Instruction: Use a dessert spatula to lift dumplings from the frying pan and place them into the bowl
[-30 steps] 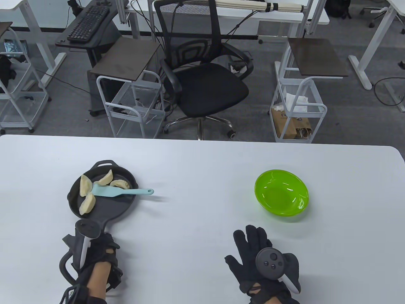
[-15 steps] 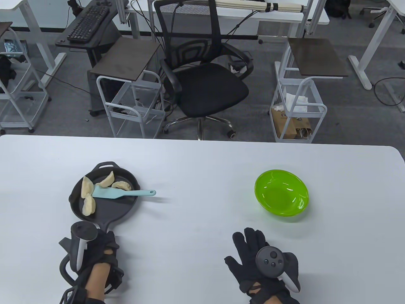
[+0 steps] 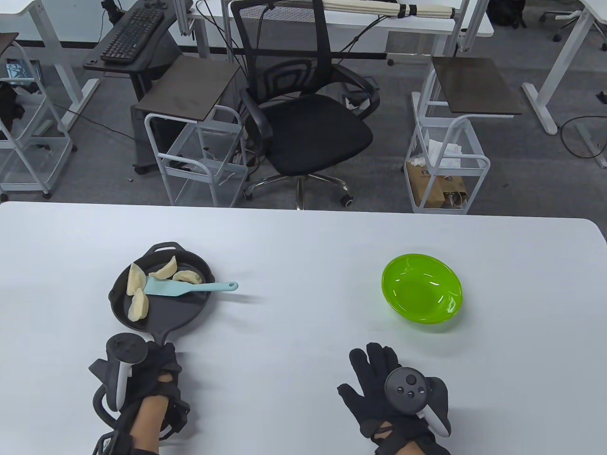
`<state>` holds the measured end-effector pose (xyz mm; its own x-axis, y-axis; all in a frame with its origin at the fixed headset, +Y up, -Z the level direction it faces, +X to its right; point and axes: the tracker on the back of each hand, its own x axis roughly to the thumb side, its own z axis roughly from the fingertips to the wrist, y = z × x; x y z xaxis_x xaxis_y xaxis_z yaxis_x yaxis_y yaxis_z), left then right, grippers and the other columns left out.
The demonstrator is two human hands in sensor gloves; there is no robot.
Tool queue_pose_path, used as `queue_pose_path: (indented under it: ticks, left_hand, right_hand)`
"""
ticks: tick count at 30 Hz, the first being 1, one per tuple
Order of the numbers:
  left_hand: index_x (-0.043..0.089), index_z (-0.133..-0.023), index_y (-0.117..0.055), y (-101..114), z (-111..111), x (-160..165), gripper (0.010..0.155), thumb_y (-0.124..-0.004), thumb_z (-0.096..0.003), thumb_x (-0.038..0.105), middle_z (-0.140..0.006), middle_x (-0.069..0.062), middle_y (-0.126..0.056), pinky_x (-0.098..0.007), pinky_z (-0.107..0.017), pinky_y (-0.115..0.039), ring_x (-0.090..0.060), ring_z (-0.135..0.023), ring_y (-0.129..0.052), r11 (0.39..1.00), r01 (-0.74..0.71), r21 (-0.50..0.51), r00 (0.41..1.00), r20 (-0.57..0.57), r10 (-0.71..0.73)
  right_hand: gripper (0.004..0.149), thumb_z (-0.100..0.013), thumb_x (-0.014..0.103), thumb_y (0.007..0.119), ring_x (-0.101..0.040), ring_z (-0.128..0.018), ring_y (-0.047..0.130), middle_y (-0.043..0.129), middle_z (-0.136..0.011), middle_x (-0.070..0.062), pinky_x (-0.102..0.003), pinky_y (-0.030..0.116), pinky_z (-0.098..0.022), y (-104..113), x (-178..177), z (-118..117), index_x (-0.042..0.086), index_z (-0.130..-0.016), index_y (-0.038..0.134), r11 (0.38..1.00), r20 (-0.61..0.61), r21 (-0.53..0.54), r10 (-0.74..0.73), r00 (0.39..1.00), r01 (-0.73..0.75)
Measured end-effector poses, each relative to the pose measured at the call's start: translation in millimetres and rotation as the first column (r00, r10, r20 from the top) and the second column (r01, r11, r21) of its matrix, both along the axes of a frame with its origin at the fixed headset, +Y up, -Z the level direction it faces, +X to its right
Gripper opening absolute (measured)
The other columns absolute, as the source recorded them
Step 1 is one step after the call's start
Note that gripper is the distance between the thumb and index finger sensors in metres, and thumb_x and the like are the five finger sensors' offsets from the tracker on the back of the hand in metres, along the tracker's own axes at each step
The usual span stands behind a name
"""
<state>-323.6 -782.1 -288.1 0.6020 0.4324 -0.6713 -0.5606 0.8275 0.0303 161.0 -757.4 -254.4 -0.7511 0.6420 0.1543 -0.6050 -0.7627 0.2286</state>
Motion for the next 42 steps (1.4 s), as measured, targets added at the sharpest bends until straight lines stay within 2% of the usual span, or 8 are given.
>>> queue_pose_path:
  ticks: [16, 25, 35, 42]
  left_hand:
    - [0.024, -0.088, -0.079, 29, 9, 32, 0.051, -0.079, -0.0508, 0.06, -0.037, 0.015, -0.103, -0.04, -0.032, -0.088, -0.007, -0.019, -0.1, 0.994, -0.029, 0.106, 0.993, 0.114, 0.017]
    - [0.024, -0.088, -0.079, 34, 13, 68, 0.052, -0.079, -0.0511, 0.06, -0.038, 0.015, -0.103, -0.04, -0.033, -0.088, -0.007, -0.02, -0.1, 0.997, -0.026, 0.074, 0.971, 0.238, 0.008]
    - [0.024, -0.088, -0.079, 24, 13, 111, 0.052, -0.078, -0.051, 0.061, -0.038, 0.015, -0.103, -0.04, -0.033, -0.088, -0.007, -0.02, -0.1, 1.0, 0.009, -0.011, 0.92, 0.391, -0.004]
    - [0.024, -0.088, -0.078, 18, 15, 129, 0.053, -0.077, -0.051, 0.061, -0.039, 0.015, -0.103, -0.04, -0.034, -0.088, -0.007, -0.021, -0.101, 0.999, 0.007, -0.042, 0.896, 0.444, 0.012]
  right_hand:
    - [0.074, -0.056, 0.053, 0.071, -0.056, -0.101, 0.005, 0.013, -0.114, -0.021, -0.07, 0.013, -0.072, -3, 1, -2, 0.018, -0.111, 0.036, 1.0, 0.006, -0.026, -0.004, 1.0, 0.004]
    - [0.074, -0.056, 0.053, 0.071, -0.056, -0.101, 0.006, 0.013, -0.114, -0.021, -0.07, 0.012, -0.072, -5, 3, -3, 0.018, -0.111, 0.036, 0.999, 0.02, -0.044, -0.004, 1.0, 0.004]
    - [0.074, -0.057, 0.053, 0.071, -0.056, -0.101, 0.005, 0.013, -0.114, -0.021, -0.07, 0.012, -0.072, -10, 10, -8, 0.018, -0.111, 0.035, 0.998, 0.046, -0.068, 0.004, 0.999, -0.001]
    - [0.074, -0.057, 0.053, 0.071, -0.056, -0.101, 0.006, 0.013, -0.114, -0.021, -0.07, 0.012, -0.072, -9, 12, -9, 0.018, -0.111, 0.035, 0.998, 0.05, -0.069, -0.003, 0.999, 0.007]
